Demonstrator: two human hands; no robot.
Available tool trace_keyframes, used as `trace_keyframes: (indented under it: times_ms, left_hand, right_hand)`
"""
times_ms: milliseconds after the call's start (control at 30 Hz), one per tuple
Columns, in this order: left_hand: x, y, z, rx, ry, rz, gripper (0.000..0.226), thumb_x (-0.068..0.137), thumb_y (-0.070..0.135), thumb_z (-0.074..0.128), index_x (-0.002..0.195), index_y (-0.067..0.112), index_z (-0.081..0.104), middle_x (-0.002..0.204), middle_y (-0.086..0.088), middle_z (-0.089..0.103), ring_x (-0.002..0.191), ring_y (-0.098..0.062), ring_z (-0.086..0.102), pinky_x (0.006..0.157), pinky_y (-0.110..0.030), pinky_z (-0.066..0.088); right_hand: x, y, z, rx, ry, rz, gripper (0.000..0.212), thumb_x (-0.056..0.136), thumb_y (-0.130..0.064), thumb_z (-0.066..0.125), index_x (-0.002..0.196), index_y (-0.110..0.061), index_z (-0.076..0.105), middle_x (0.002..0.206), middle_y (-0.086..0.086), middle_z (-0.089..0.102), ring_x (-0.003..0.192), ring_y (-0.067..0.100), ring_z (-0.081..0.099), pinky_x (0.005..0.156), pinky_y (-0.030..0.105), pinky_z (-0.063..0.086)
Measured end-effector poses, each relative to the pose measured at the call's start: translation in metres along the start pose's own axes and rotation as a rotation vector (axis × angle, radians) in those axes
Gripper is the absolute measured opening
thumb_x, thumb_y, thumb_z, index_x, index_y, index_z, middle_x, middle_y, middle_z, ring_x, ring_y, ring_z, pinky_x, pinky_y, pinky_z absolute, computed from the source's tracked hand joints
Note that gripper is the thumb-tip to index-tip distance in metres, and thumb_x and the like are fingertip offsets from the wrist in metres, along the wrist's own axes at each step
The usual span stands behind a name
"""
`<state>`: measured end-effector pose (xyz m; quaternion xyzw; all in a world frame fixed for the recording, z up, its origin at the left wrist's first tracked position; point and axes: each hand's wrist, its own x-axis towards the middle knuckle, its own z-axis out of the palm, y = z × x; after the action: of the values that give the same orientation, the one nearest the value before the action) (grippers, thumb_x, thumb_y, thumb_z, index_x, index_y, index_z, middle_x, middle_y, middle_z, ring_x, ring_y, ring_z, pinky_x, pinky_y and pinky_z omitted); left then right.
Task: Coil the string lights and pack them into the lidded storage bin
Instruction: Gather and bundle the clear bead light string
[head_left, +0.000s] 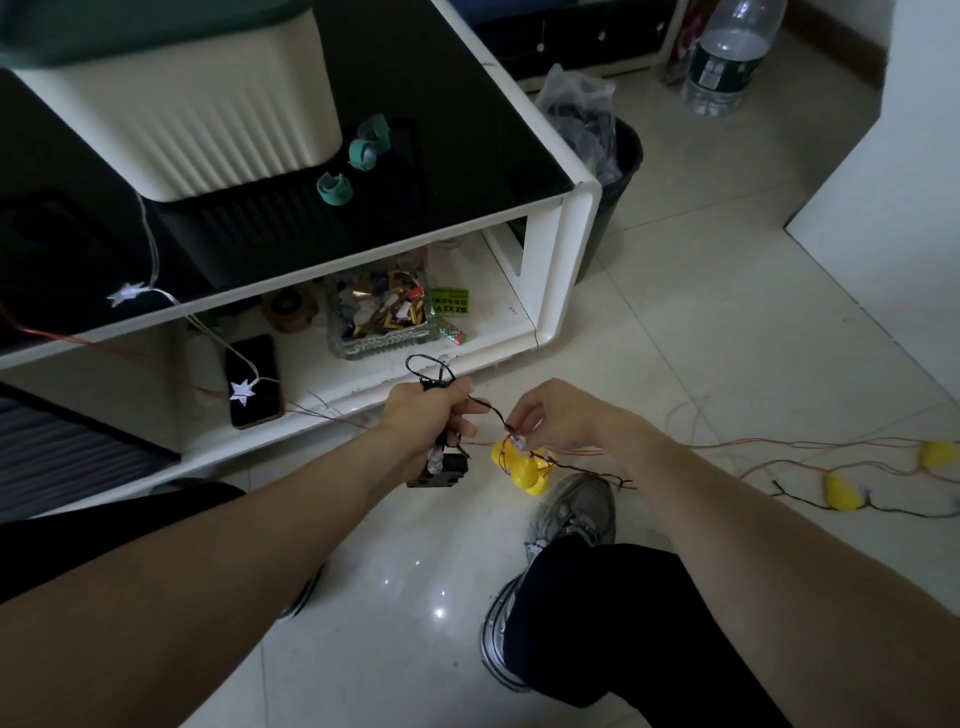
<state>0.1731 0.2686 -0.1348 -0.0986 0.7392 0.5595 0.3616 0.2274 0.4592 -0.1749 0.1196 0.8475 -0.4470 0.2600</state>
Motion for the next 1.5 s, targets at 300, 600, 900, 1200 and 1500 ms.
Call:
trace_keyframes:
  times_ms: [300, 600, 900, 1200, 1500]
  left_hand:
    - [0.007, -0.001, 0.002, -0.155, 0.138, -0.022, 0.028, 0.098, 0.022, 0.06, 0.087, -0.003, 0.066, 0.067, -0.004, 0.073, 0.042, -0.014, 0.057, 0.042, -0.024, 0.04]
    - [0.013, -0.001, 0.003, -0.175, 0.193, -0.074, 0.034, 0.097, 0.025, 0.061, 0.072, 0.003, 0.066, 0.057, -0.007, 0.07, 0.063, -0.028, 0.056, 0.051, -0.028, 0.034]
    - [0.009, 0.008, 0.01, -0.16, 0.173, -0.121, 0.038, 0.099, 0.029, 0.057, 0.076, 0.001, 0.068, 0.057, -0.008, 0.07, 0.045, -0.017, 0.045, 0.032, -0.017, 0.027]
    - [0.014, 0.018, 0.008, -0.212, 0.151, -0.066, 0.037, 0.098, 0.03, 0.059, 0.083, -0.001, 0.07, 0.067, -0.011, 0.073, 0.052, -0.019, 0.054, 0.036, -0.02, 0.033]
    - [-0.006, 0.04, 0.009, -0.232, 0.017, 0.105, 0.026, 0.097, 0.019, 0.06, 0.099, -0.006, 0.066, 0.082, -0.008, 0.076, 0.04, -0.013, 0.052, 0.044, -0.025, 0.041]
  right_hand:
    - [-0.006, -0.01, -0.018, -0.142, 0.217, -0.067, 0.011, 0.075, -0.013, 0.087, 0.076, -0.016, 0.076, 0.067, -0.012, 0.067, 0.065, 0.003, 0.064, 0.068, 0.017, 0.052]
    - [-0.007, -0.031, -0.03, -0.39, 0.241, -0.199, 0.013, 0.088, -0.012, 0.073, 0.099, -0.011, 0.08, 0.09, 0.002, 0.074, 0.08, 0.015, 0.065, 0.075, 0.022, 0.046]
    - [-0.007, -0.03, -0.031, -0.088, -0.117, -0.101, 0.019, 0.08, -0.009, 0.079, 0.076, -0.028, 0.079, 0.075, 0.004, 0.075, 0.067, 0.011, 0.064, 0.073, 0.031, 0.054]
    - [-0.009, 0.015, -0.011, -0.124, -0.354, 0.131, 0.021, 0.083, -0.007, 0.078, 0.098, -0.021, 0.081, 0.094, 0.002, 0.078, 0.08, 0.004, 0.061, 0.079, 0.024, 0.05]
    - [-0.009, 0.083, -0.006, 0.306, 0.113, 0.459, 0.022, 0.088, -0.015, 0.072, 0.09, 0.005, 0.063, 0.077, 0.013, 0.062, 0.065, 0.025, 0.056, 0.067, 0.031, 0.051]
